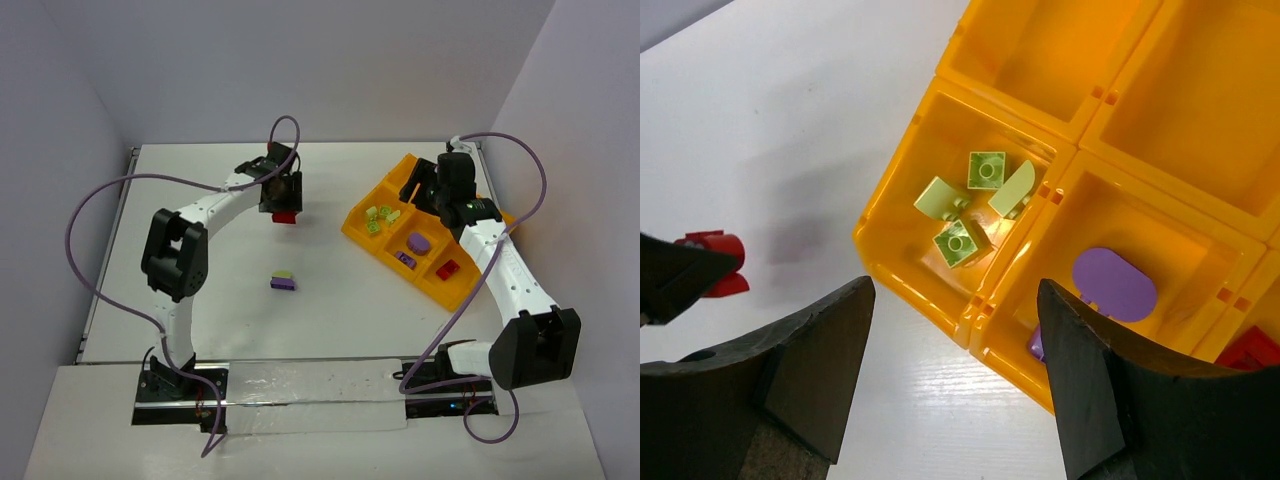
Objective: Sort the legos into containers by color
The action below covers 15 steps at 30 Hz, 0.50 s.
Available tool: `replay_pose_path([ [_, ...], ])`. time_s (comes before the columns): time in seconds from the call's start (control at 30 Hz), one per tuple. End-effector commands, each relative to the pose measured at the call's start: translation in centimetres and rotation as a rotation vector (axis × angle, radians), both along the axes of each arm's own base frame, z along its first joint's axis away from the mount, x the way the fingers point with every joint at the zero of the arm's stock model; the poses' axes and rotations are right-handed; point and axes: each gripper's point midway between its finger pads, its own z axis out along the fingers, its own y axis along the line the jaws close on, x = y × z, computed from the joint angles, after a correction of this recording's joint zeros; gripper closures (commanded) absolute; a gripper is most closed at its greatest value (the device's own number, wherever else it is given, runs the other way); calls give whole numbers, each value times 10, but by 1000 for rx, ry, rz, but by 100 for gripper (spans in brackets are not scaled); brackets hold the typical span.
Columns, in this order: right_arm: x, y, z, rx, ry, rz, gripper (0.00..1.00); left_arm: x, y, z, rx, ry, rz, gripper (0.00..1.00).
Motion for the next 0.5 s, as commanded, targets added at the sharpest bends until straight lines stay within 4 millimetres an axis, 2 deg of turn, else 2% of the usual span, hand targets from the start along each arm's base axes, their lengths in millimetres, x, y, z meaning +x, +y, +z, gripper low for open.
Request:
replay_pose_path([
  [0.0,2,8,9,25,-55,24,26,-29,27,14,20,11,76,82],
  [0.13,-1,10,3,28,-47,36,26,-50,44,7,29,34,148,82],
  [0.33,-2,12,-1,32,-45,46,26,-85,67,-34,62,119,268,82],
  [0.47,-2,13,-1,37,-46,54,26,-94,76,-54,75,136,334,79],
])
